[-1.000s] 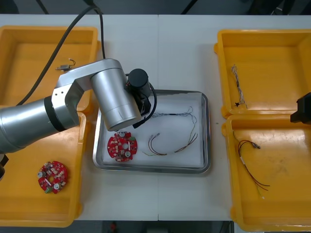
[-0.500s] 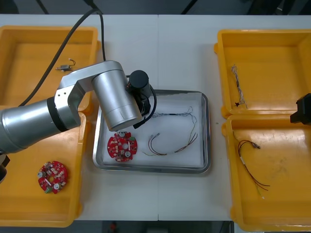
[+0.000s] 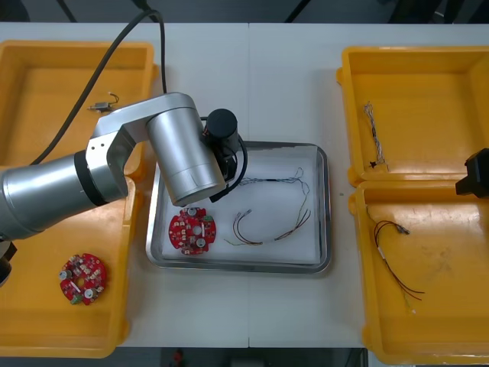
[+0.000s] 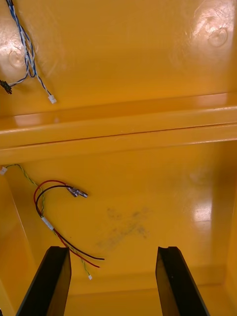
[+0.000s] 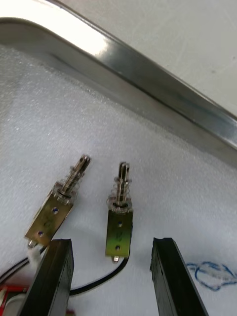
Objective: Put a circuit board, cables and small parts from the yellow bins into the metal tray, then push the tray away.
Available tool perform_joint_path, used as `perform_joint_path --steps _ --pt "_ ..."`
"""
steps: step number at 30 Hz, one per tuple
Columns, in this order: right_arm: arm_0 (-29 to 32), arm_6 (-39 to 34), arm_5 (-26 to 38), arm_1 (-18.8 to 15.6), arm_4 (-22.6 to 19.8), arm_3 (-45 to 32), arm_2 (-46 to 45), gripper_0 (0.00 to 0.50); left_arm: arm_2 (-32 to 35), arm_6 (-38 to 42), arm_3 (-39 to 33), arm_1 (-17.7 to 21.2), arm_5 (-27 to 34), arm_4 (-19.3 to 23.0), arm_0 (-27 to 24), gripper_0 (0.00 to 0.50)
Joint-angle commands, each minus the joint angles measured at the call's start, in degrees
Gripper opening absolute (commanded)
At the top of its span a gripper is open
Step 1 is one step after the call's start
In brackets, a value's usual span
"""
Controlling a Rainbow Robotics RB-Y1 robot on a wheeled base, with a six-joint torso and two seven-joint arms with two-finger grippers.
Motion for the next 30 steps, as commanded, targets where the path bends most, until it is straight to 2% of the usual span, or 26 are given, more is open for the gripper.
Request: perform_joint_path --steps 1,5,10,13,19,25,30 --pt "0.5 3.2 0.2 -2.4 -0.9 -1.7 -1.6 0.5 0.3 -4.7 -5.3 4.0 2.8 5.5 -5.7 0.474" --pt "-0.1 4.4 0.2 -2.4 -1.7 -1.6 -1.6 0.5 3.9 -5.7 -7.3 7.8 3.0 11.3 -6.9 0.498" --pt "-1.2 6.0 0.2 -2.4 -3.5 -1.6 -0.8 0.5 9.5 -9.0 -10.1 12.7 6.3 18.5 -8.2 0.5" --pt "-3.2 7.1 0.2 -2.4 -4.1 -1.6 2.3 0.5 14.6 -13.4 -11.5 16.8 9.3 24.9 -8.2 0.5" --pt "-8.1 8.9 0.2 -2.4 -4.8 -1.7 9.3 0.5 19.2 -20.7 -12.3 25.1 10.0 33.8 -8.2 0.5" --pt "-13.5 11.0 -0.1 -2.4 -5.7 -2.8 17.6 0.5 21.1 -27.1 -12.3 32.5 10.0 39.3 -8.1 0.5" --pt "-16.6 12.6 -2.3 -2.4 -6.7 -4.3 23.5 0.5 21.3 -32.4 -11.8 36.3 10.0 40.5 -7.6 0.5"
